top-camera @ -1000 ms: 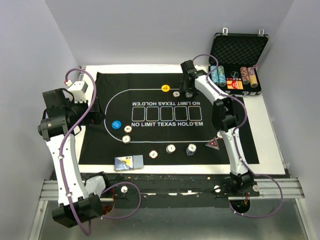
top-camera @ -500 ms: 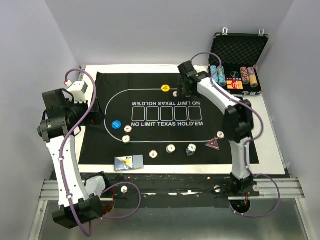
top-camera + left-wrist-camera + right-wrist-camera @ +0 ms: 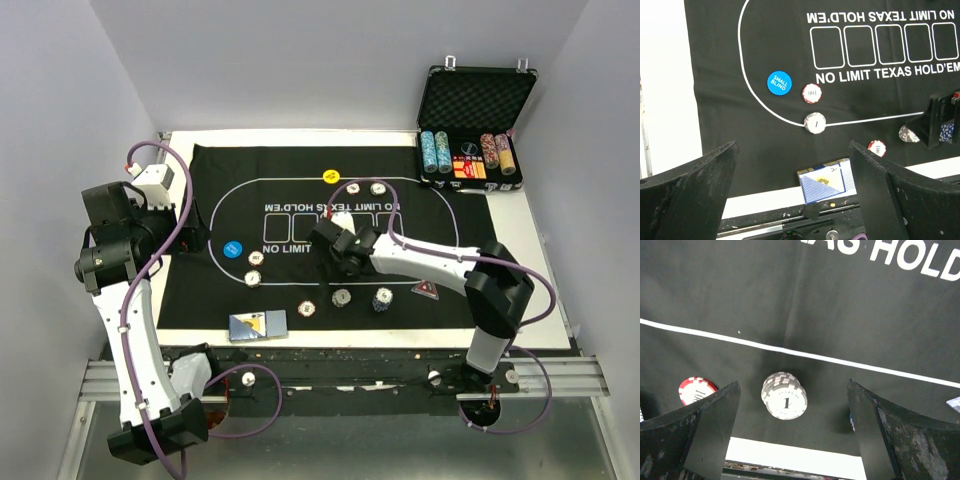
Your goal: Distribute texas hold em gaming equipment
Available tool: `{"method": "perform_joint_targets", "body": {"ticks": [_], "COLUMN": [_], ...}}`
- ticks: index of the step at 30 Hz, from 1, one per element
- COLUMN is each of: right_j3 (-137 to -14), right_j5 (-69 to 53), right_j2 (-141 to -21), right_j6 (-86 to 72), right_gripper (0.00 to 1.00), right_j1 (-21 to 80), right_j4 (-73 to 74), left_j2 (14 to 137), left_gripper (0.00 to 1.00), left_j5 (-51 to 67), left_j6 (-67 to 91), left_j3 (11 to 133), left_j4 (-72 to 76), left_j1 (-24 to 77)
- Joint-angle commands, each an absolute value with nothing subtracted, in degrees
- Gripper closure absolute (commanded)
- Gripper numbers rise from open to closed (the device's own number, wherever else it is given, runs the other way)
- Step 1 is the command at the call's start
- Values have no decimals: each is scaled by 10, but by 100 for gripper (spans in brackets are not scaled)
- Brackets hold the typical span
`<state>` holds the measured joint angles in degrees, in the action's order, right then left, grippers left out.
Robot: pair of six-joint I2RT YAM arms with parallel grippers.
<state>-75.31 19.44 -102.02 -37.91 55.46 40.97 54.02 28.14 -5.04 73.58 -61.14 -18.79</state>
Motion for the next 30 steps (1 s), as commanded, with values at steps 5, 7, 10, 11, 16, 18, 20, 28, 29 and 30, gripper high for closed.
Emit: {"method": "perform_joint_targets", "body": {"ticks": [5, 7, 10, 11, 16, 18, 20, 28, 29, 30], "right_j3": [-701, -692, -688, -687, -688, -690, -692, -679, -677, -674], "right_j5": [189, 171, 169, 169, 155, 153, 154, 162, 163, 164], "right_j2": [-1012, -1018, -1035, -1041, -1057, -1063, -1071, -1072, -1071, -1069], "right_j6": [-432, -433, -438, -439, -436, -437, -438, -443, -442, -445], "right_gripper": [4, 4, 4, 5, 8, 10, 12, 23, 25, 27], "right_j1": [588, 591, 596, 597, 599, 600, 599, 601, 601, 601], "right_j4": [394, 377, 370, 367, 347, 344, 345, 352, 354, 353], "left_j2": [526, 527, 528, 528, 529, 530, 530, 530, 530, 530], "left_gripper": [1, 1, 1, 1, 1, 1, 1, 1, 1, 1], "left_j5": [293, 292, 292, 292, 289, 287, 287, 287, 287, 287], "left_j6": [-43, -41, -41, -40, -44, -45, -44, -45, -44, -45], "left_j3": [741, 742, 744, 744, 744, 745, 745, 741, 740, 739], "left_j4": [-621, -623, -623, -623, -624, -622, -623, -619, -620, -620], "left_j1": [-192, -192, -192, -192, -192, -192, -192, -192, -192, -192]}}
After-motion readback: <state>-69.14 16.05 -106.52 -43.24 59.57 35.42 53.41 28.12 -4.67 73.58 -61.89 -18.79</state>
